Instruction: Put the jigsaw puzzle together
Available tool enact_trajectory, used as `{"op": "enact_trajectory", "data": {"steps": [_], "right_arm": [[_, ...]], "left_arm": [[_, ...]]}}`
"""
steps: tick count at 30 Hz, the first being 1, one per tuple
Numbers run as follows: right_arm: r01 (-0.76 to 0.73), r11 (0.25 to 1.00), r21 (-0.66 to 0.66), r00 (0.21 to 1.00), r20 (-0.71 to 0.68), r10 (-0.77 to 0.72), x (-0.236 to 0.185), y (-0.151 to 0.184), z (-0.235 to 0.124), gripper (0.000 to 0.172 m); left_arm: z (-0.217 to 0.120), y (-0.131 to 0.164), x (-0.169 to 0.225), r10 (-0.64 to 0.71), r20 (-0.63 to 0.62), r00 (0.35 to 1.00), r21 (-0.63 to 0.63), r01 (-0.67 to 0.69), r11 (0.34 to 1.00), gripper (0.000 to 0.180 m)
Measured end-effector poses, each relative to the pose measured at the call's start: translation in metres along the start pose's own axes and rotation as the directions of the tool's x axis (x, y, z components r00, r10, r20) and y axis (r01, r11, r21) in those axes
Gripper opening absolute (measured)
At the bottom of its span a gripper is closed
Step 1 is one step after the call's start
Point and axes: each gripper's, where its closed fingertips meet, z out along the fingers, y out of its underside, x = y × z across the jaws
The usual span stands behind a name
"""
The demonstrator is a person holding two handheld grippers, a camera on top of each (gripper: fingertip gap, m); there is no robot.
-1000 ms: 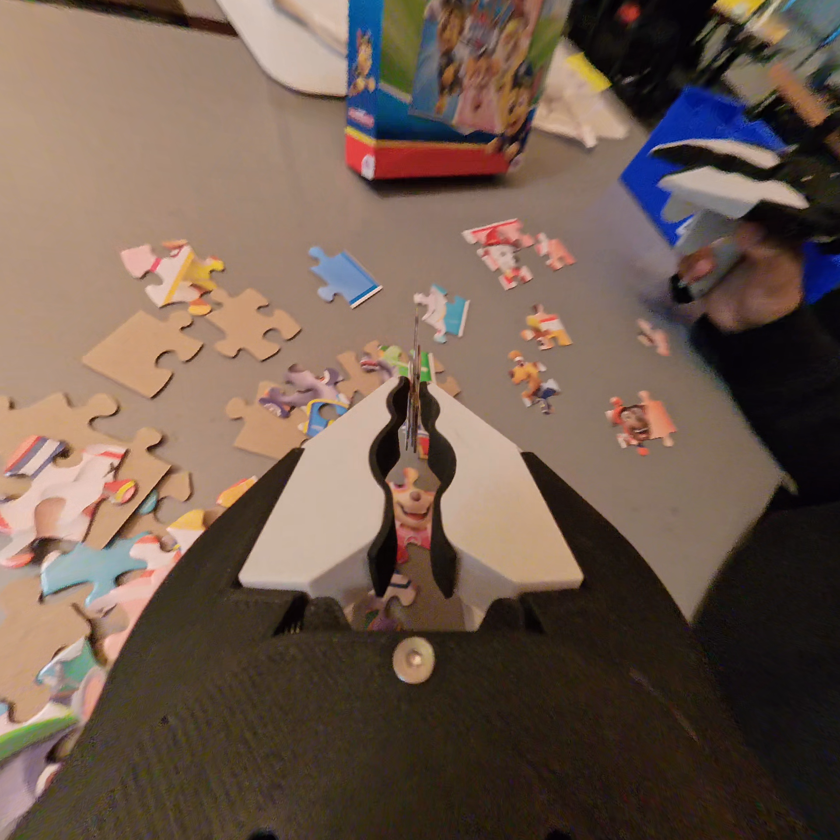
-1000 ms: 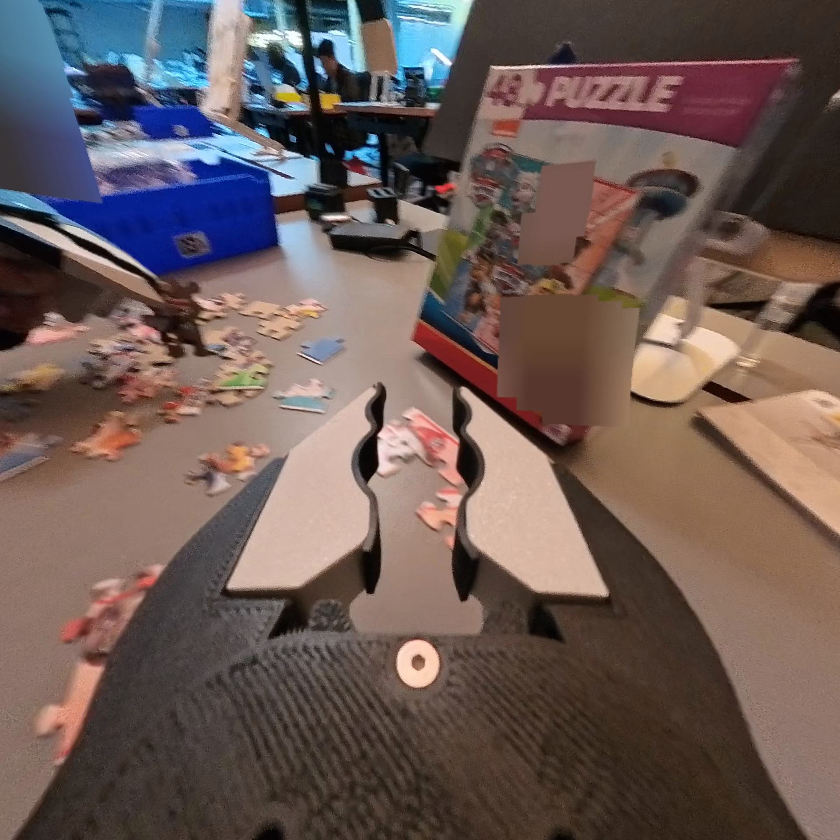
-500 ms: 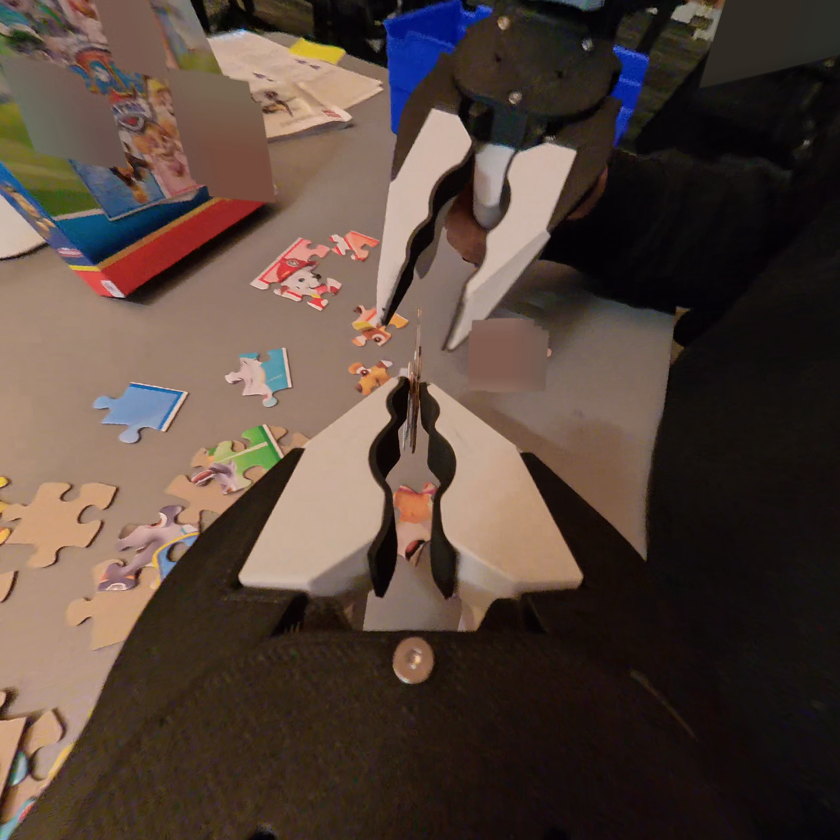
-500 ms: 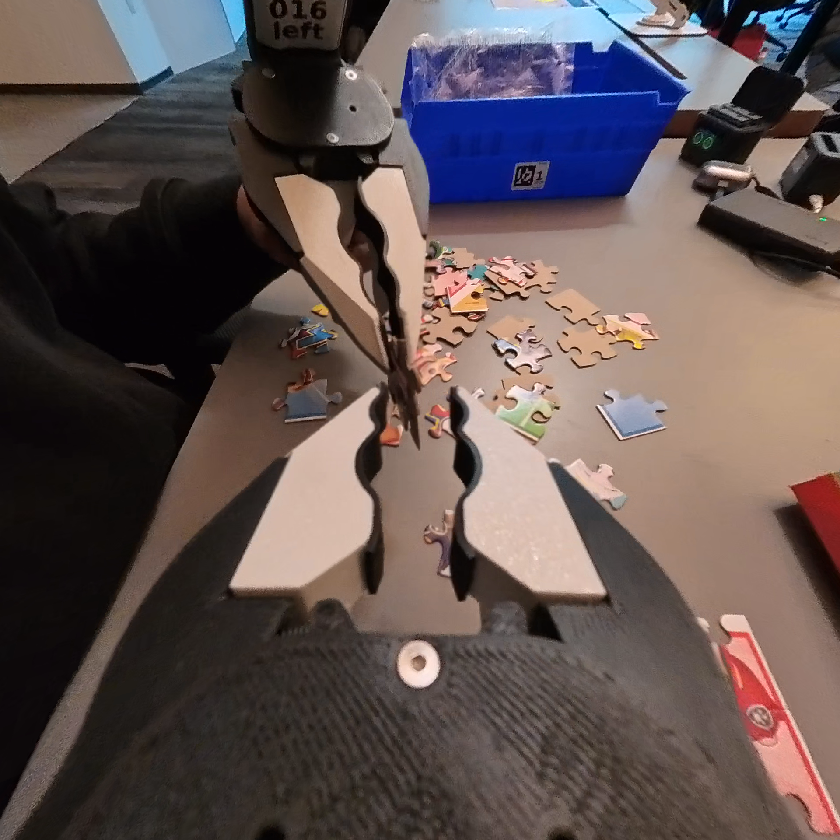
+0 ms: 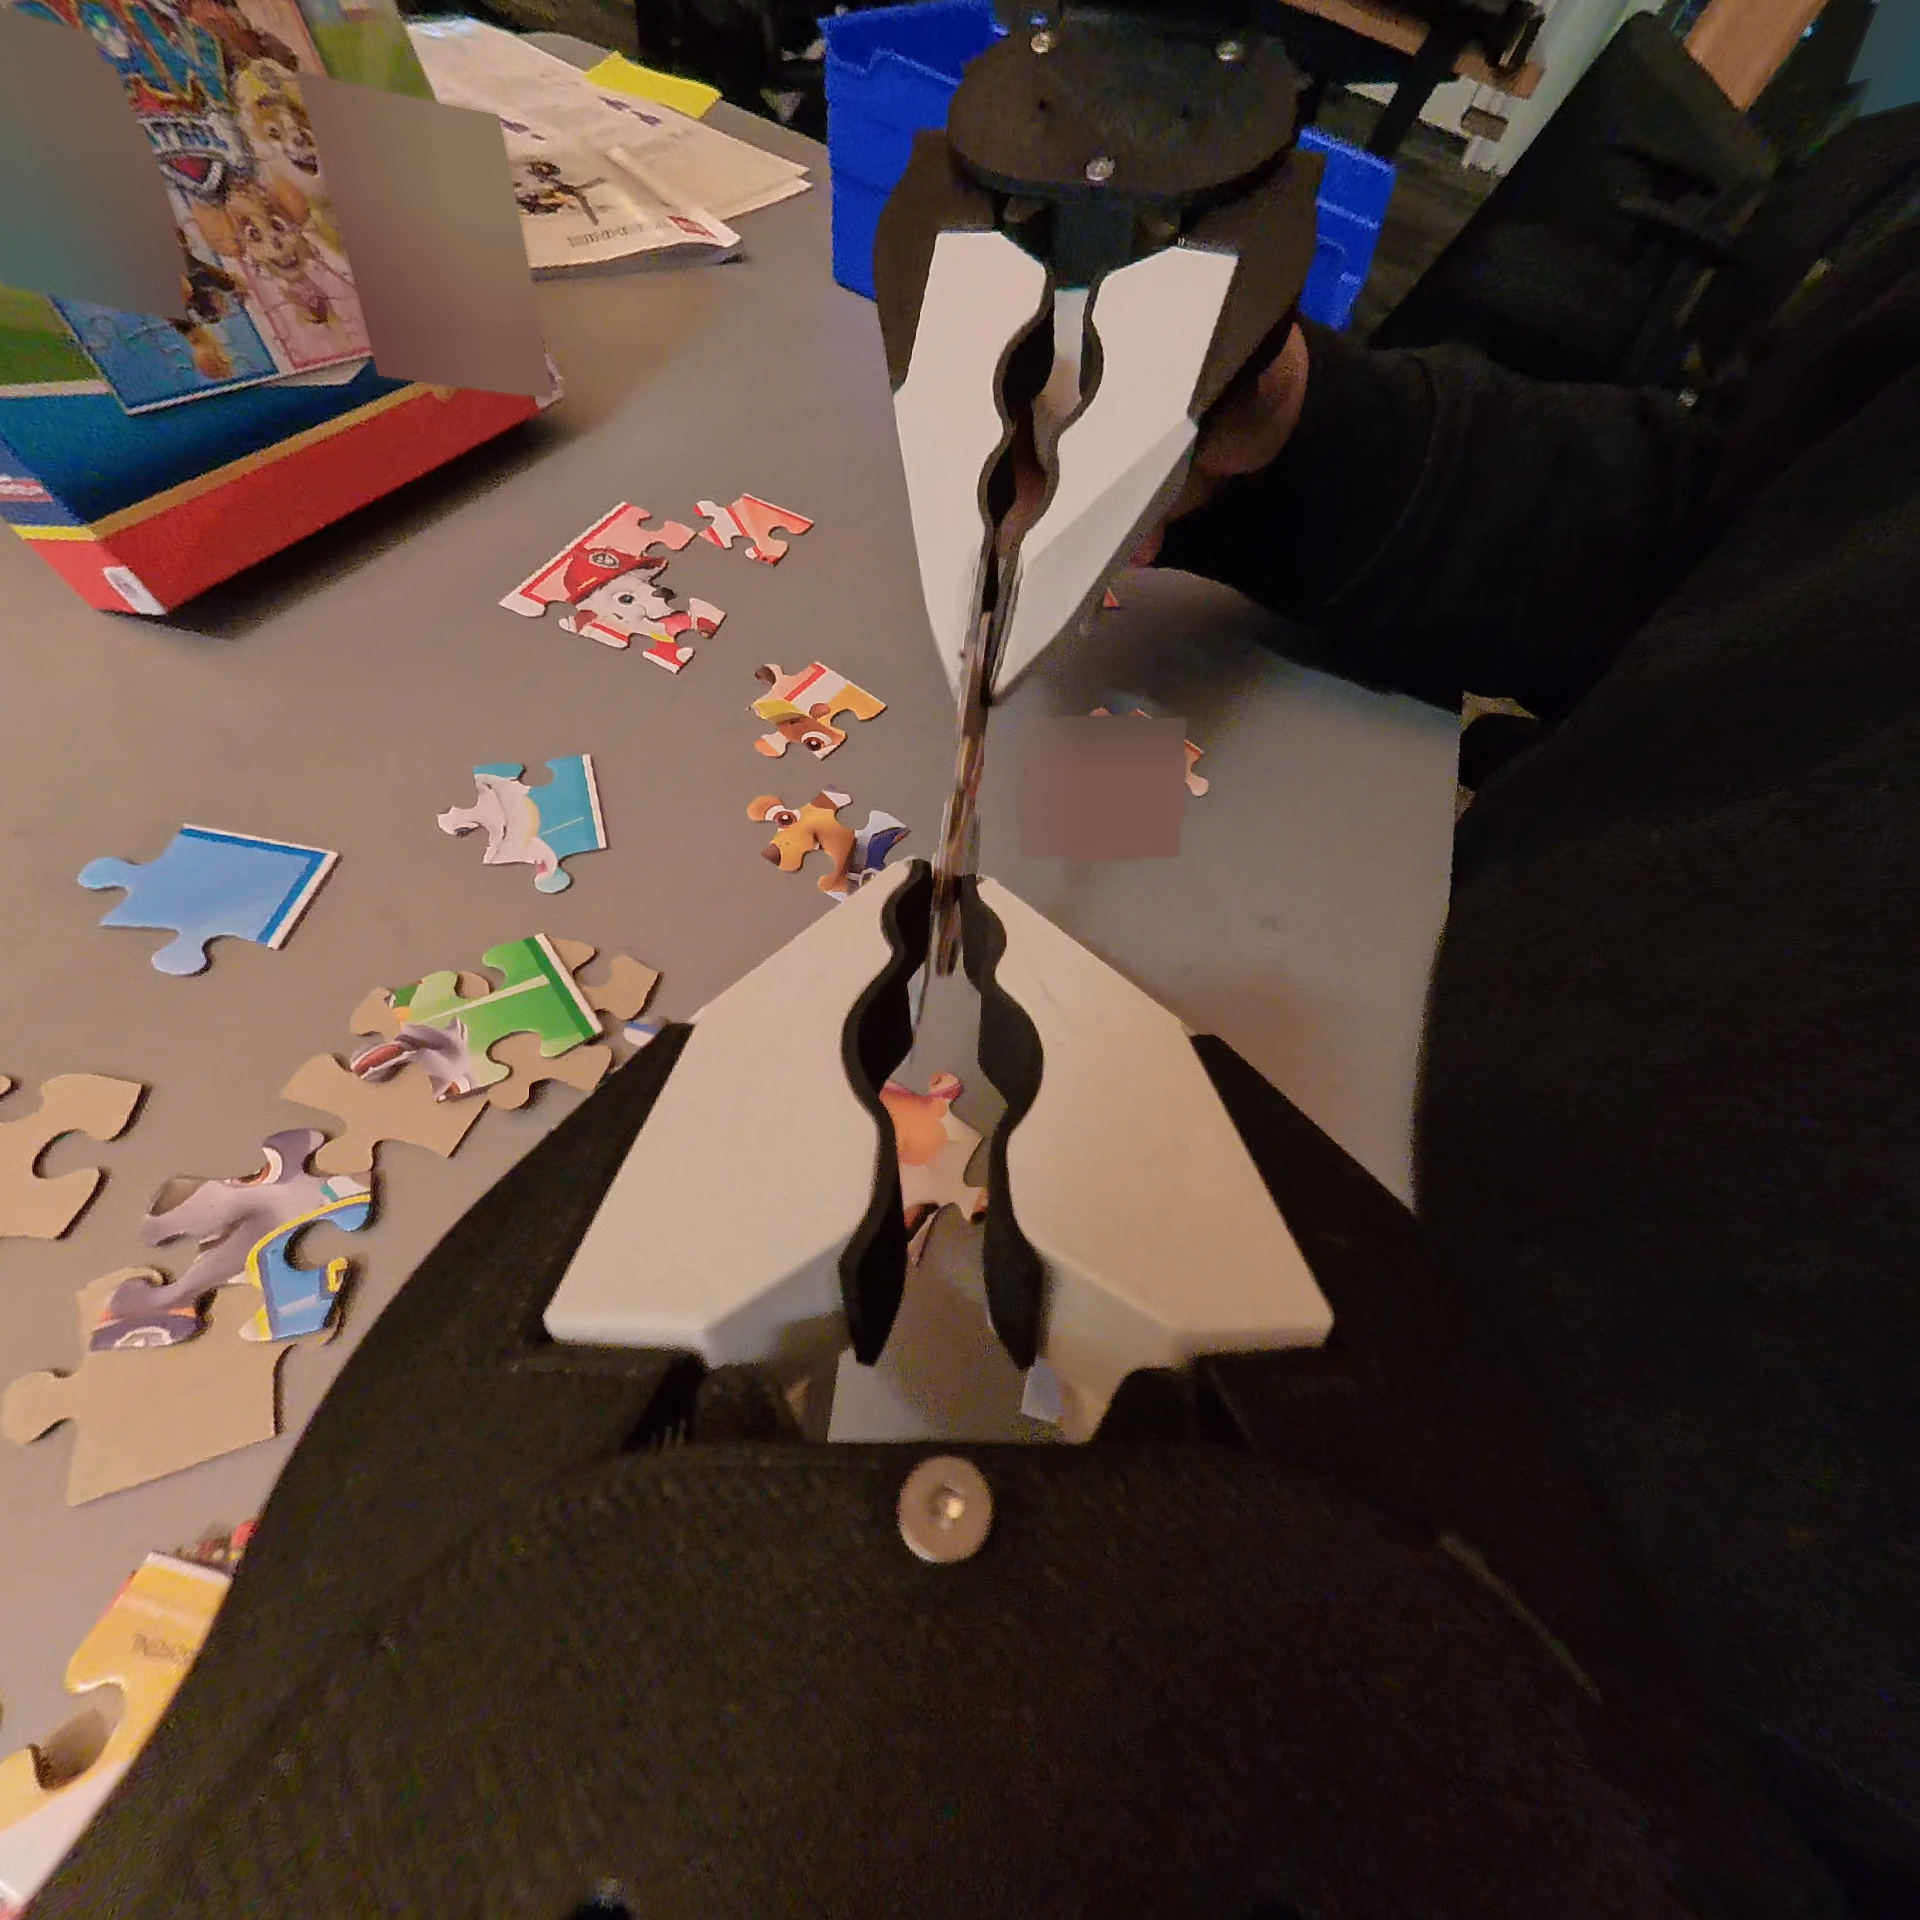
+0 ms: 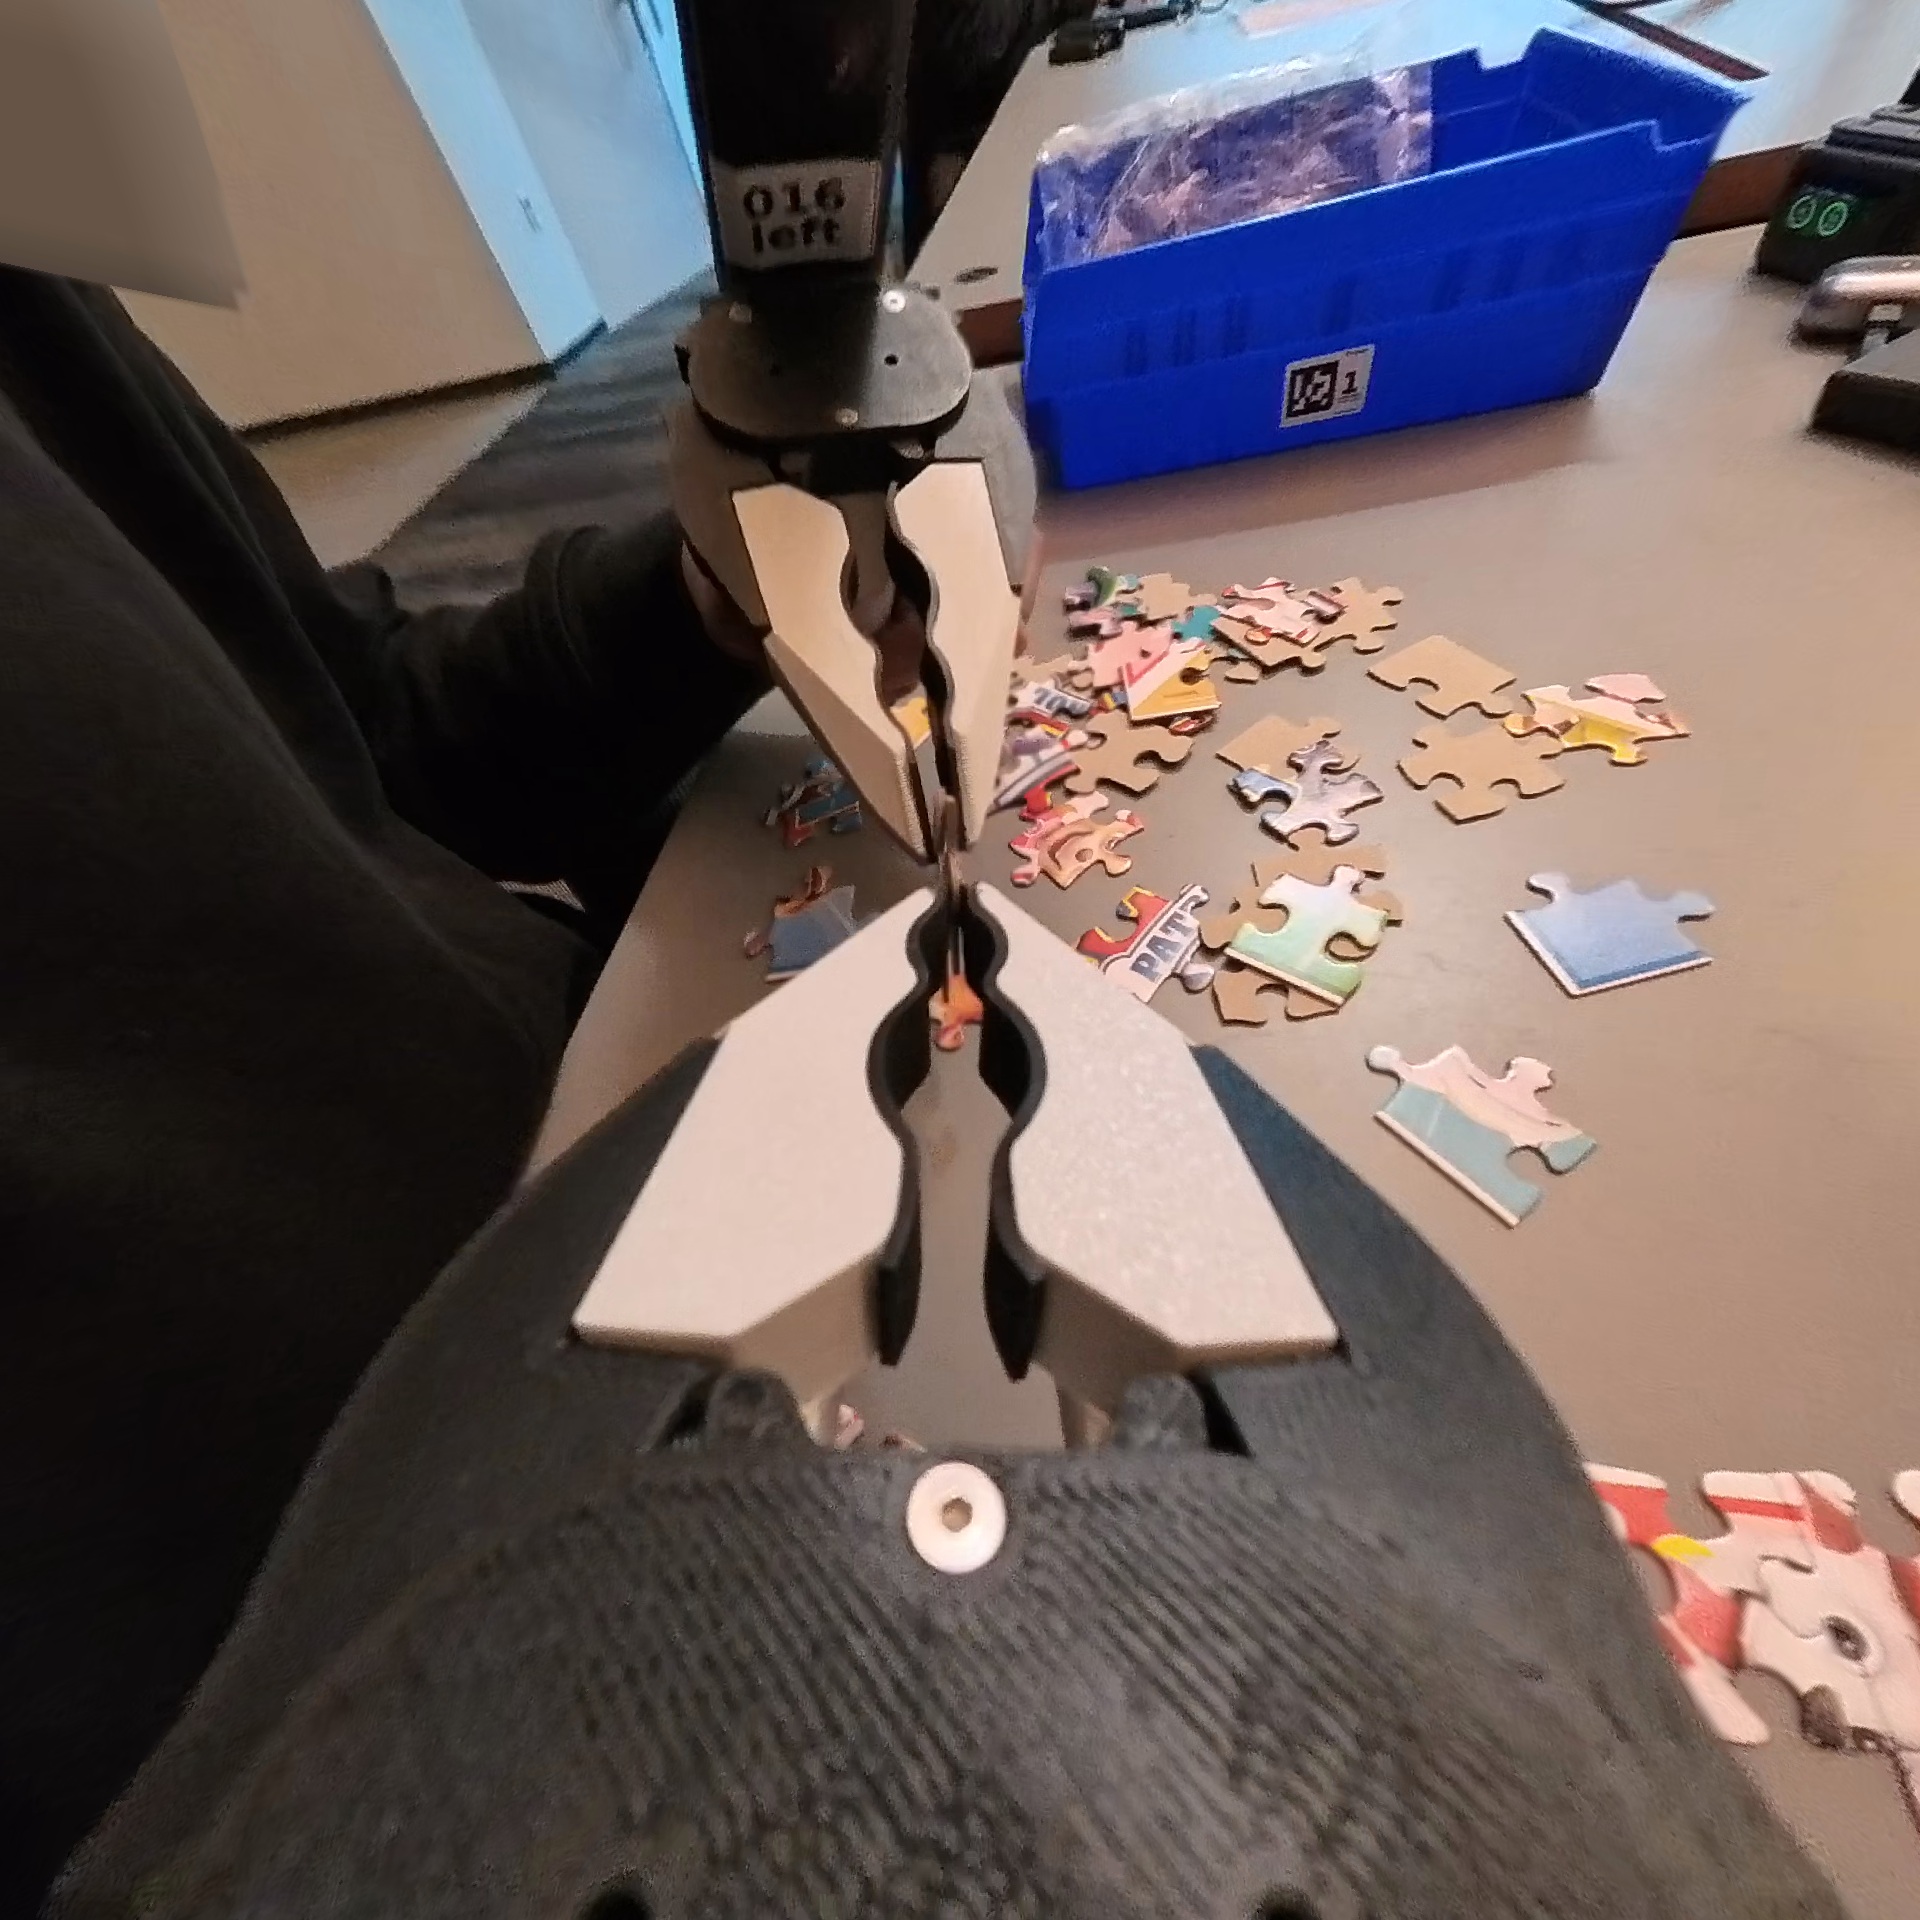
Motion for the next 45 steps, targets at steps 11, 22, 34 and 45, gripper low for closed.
{"op": "enact_trajectory", "data": {"steps": [11, 22, 34, 45], "right_arm": [[-0.042, 0.994, 0.100, 0.989, -0.136, 0.056, 0.039, -0.015, -0.013, 0.000], [0.403, 0.761, -0.508, 0.628, -0.452, -0.634, 0.134, -0.014, 0.028, 0.000], [0.428, 0.448, -0.785, 0.508, -0.201, -0.838, 0.196, 0.014, 0.092, 0.027], [0.137, 0.978, -0.158, 0.972, -0.167, -0.163, 0.081, -0.031, 0.091, 0.048]], "left_arm": [[-0.021, 0.003, -0.026, -0.152, 0.036, 0.988, 0.096, 0.148, 0.984, 0.000], [-0.073, 0.005, -0.095, -0.502, 0.125, 0.856, 0.371, 0.429, 0.824, 0.000], [-0.112, 0.006, -0.108, -0.514, 0.220, 0.829, 0.439, 0.386, 0.811, 0.000], [-0.116, -0.022, -0.097, -0.534, -0.035, 0.845, 0.596, 0.447, 0.668, 0.000]]}}
